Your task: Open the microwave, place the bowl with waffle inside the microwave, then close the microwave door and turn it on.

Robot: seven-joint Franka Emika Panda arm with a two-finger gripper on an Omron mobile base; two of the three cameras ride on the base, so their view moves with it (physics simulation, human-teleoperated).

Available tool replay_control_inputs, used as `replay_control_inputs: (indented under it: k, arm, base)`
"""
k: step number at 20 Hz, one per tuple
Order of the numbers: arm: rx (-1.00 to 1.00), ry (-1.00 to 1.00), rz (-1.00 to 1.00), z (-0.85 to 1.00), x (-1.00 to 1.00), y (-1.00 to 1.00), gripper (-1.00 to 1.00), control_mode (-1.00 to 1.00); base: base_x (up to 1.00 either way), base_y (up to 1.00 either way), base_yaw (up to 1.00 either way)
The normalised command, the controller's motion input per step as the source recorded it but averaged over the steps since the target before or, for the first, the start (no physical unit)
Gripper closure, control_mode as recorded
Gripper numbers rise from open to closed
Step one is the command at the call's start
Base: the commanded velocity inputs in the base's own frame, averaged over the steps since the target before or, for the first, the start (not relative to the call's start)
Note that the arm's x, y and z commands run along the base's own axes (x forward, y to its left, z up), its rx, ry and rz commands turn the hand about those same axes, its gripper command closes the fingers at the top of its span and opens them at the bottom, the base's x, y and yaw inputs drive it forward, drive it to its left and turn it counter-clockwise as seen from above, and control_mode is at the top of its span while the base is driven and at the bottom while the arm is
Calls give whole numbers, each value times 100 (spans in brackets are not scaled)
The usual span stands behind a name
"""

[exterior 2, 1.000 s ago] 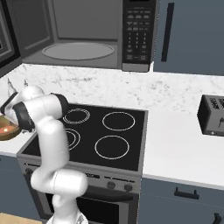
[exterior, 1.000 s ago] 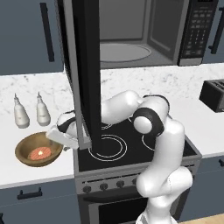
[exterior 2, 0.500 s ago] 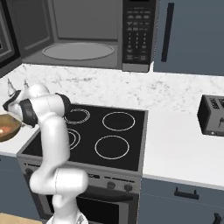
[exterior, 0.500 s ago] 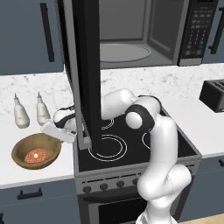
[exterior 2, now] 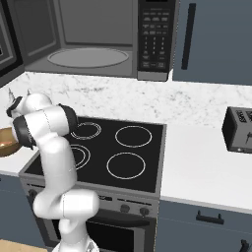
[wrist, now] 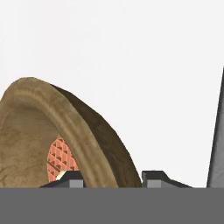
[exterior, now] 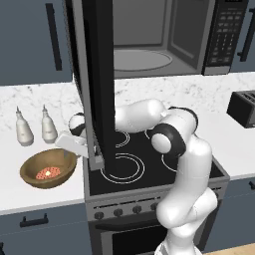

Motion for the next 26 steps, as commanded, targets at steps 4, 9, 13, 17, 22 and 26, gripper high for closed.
replay_control_inputs:
  k: [4, 9, 13, 17, 22, 26]
  arm:
    - [1, 0, 0, 84, -38, -100, 100, -100]
    - [0, 0, 0, 85, -38, -100, 100, -100]
    - [0, 0, -2, 85, -43, -100, 100, -100]
    - [0, 0, -12, 98, -37, -100, 100, -100]
    - [0, 0, -22, 100, -24, -99, 100, -100]
    - [4, -4, -17, 100, -22, -71, 100, -100]
  base:
    - [0, 0, 0]
    - [0, 0, 0]
    - [0, 0, 0]
    - [0, 0, 0]
    - [0, 0, 0]
    - [0, 0, 0]
